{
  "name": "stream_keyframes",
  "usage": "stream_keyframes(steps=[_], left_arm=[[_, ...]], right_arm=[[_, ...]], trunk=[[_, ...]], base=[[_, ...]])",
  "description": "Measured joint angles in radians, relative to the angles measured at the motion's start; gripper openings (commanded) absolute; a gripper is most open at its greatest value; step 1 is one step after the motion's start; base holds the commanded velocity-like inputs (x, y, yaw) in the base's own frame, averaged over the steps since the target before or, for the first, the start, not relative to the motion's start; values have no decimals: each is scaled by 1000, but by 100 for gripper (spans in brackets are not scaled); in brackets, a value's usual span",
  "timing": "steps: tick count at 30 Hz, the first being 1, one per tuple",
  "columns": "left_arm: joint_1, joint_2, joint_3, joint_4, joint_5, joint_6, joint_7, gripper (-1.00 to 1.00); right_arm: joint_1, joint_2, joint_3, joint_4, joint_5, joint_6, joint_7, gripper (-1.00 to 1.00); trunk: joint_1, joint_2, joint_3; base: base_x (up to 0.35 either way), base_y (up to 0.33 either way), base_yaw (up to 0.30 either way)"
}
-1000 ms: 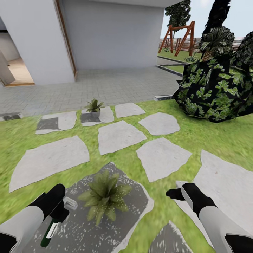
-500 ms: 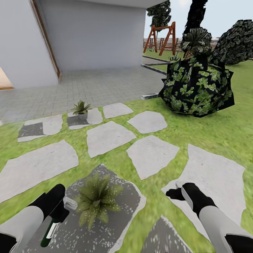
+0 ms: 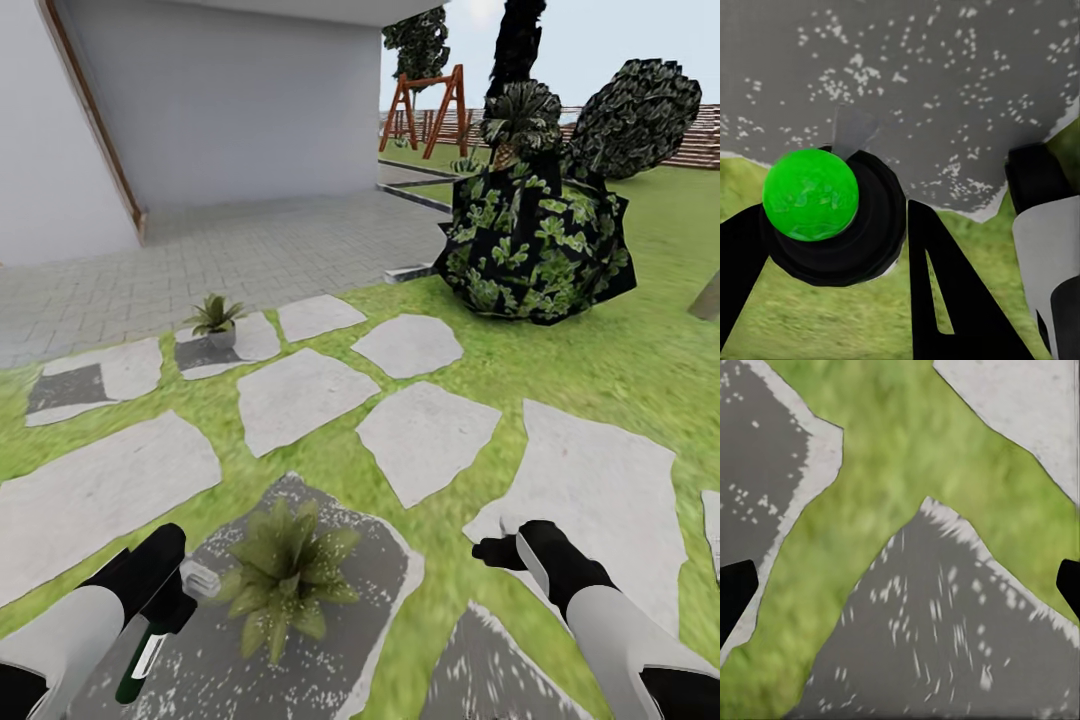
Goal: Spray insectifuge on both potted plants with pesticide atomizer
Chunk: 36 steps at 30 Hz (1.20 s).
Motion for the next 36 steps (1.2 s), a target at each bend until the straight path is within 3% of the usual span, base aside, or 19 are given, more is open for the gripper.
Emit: stream_keyframes(steps=[8, 18, 28, 36], left_arm=[[0, 0, 0, 0, 0, 0, 0, -100], [1, 5, -1, 2, -1, 1, 7, -100], [1, 4, 0, 2, -1, 1, 4, -100], [2, 3, 0, 3, -1, 0, 3, -100]], right_arm=[[0, 0, 0, 0, 1, 0, 0, 100], [0, 0, 0, 0, 0, 0, 0, 100], [0, 0, 2, 1, 1, -1, 0, 100], [0, 0, 1, 0, 1, 0, 0, 100]], trunk=[[0, 0, 0], [0, 0, 0], [0, 0, 0], [0, 0, 0]], base=[[0, 5, -264], [0, 15, -28], [0, 291, -1], [0, 230, -239]])
